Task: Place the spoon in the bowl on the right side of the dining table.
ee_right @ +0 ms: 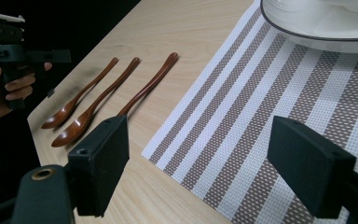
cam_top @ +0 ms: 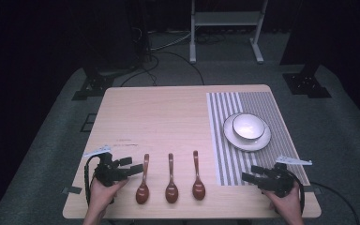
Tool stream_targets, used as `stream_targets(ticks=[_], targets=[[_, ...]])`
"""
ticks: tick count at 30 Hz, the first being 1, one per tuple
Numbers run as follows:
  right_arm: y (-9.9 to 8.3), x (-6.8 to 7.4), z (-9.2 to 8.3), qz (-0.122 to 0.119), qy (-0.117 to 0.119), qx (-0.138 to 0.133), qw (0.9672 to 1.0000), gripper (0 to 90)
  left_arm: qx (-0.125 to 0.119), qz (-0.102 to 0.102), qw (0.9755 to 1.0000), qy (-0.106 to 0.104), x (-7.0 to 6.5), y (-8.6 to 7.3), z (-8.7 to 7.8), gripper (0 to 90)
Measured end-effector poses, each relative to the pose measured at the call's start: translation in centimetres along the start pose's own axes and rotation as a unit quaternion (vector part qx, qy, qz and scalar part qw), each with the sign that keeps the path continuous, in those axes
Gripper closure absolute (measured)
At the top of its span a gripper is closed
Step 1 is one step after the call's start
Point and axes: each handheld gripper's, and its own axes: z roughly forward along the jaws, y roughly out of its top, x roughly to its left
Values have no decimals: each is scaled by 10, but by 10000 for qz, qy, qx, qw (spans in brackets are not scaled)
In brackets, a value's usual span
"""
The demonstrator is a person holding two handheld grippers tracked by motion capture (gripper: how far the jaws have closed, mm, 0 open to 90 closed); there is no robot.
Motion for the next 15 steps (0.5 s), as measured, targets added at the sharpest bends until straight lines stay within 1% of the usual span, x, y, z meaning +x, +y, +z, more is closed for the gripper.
stream_targets(ticks=[2,7,9,13,15], targets=[[0,0,0,-2,3,-5,10000,196,15,-33,10000,-52,-1,0,2,0],[3,1,1,-59,-23,20,10000,196,90,1,9999,-144,-5,-1,6,0],[4,2,2,-69,-26,32,10000,197,101,-14,9998,-177,-7,-1,7,0],[7,4,8,-110,-22,131,9999,197,152,30,9995,-274,-13,0,10,0],[7,4,9,-121,-25,146,9998,197,164,47,9994,-285,-14,0,11,0]])
